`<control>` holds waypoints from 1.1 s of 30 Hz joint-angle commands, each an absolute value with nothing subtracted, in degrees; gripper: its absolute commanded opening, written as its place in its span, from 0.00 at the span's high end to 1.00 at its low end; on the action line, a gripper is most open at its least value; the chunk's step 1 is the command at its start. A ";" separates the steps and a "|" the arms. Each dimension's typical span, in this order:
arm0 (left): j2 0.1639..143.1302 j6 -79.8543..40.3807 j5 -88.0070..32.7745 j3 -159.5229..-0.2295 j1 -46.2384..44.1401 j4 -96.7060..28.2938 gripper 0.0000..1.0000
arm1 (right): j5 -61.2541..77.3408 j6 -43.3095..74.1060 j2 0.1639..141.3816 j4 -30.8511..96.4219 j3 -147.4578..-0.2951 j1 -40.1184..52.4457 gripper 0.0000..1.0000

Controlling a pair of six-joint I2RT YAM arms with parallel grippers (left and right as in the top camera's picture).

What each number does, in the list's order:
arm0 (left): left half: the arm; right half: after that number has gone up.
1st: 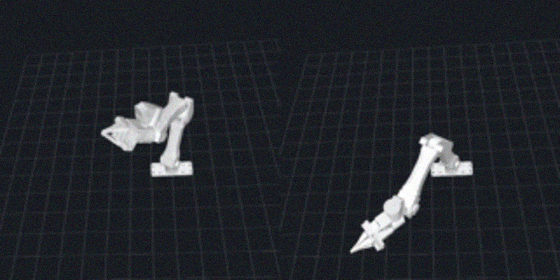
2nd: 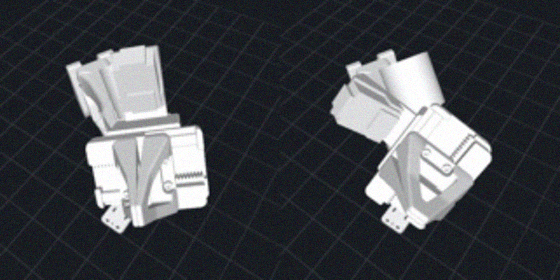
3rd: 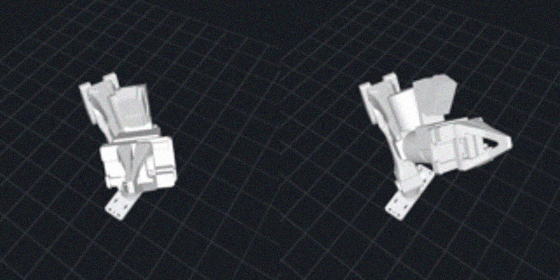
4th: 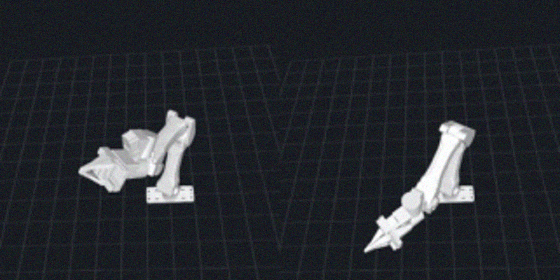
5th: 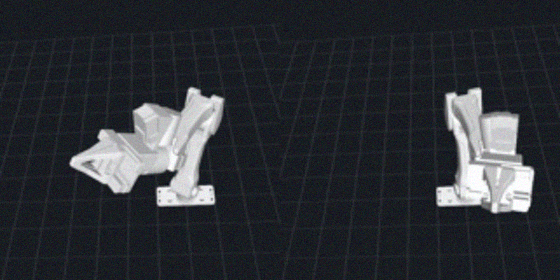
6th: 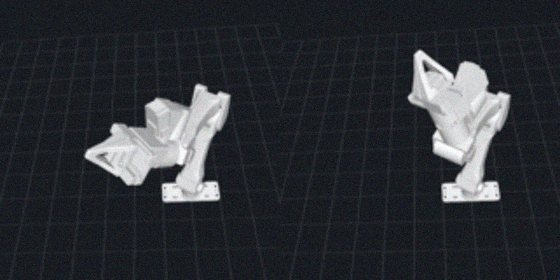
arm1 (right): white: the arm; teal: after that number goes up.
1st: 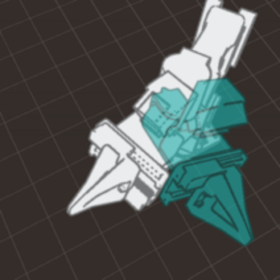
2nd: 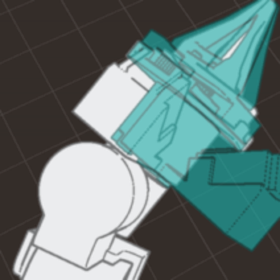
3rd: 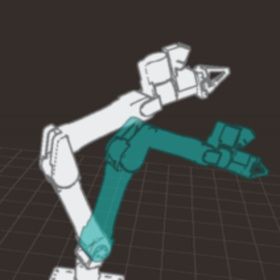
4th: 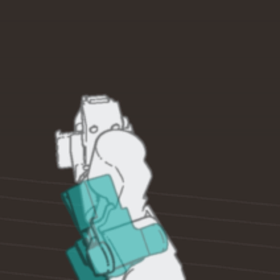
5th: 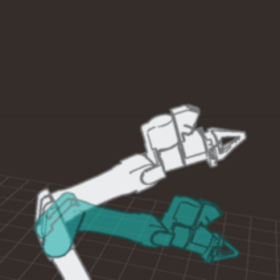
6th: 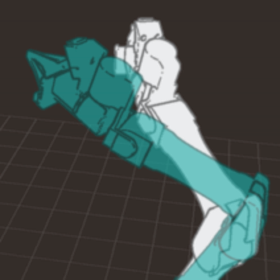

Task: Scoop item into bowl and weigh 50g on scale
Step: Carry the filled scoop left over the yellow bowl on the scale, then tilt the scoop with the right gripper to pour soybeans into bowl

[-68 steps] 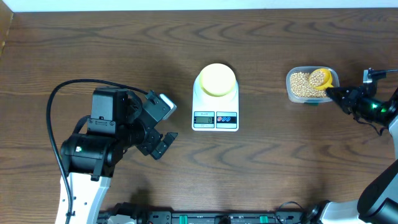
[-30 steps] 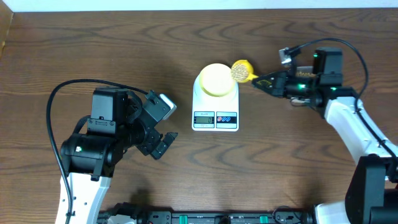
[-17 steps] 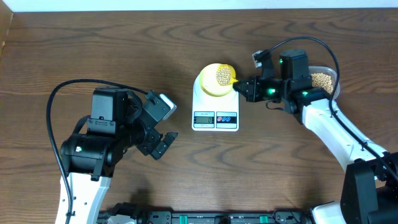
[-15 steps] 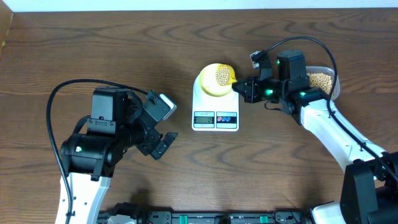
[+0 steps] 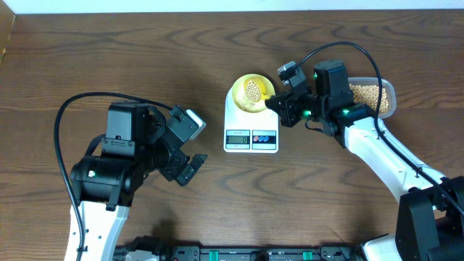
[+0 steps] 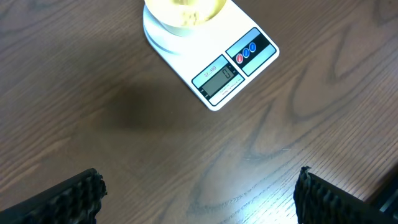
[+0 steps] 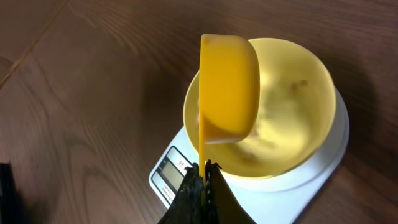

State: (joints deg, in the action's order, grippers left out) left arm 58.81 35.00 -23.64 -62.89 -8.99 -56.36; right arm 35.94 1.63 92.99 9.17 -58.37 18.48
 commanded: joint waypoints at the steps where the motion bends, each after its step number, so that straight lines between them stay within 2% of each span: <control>1: 58.83 35.99 -23.51 -63.99 -8.69 -56.31 0.01 | 35.88 -2.42 93.23 9.02 -58.94 18.76 0.99; 7: 58.83 35.99 -23.51 -63.99 -8.69 -56.31 0.01 | 31.42 -3.51 93.23 9.41 -58.94 18.81 0.99; 33: 58.83 36.01 -23.53 -63.99 -8.69 -56.31 0.01 | 30.48 -3.49 93.23 8.73 -58.94 18.70 0.99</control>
State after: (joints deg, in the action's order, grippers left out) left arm 58.81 34.98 -23.64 -62.89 -8.99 -56.36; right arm 30.98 -2.37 92.99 8.99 -58.37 18.48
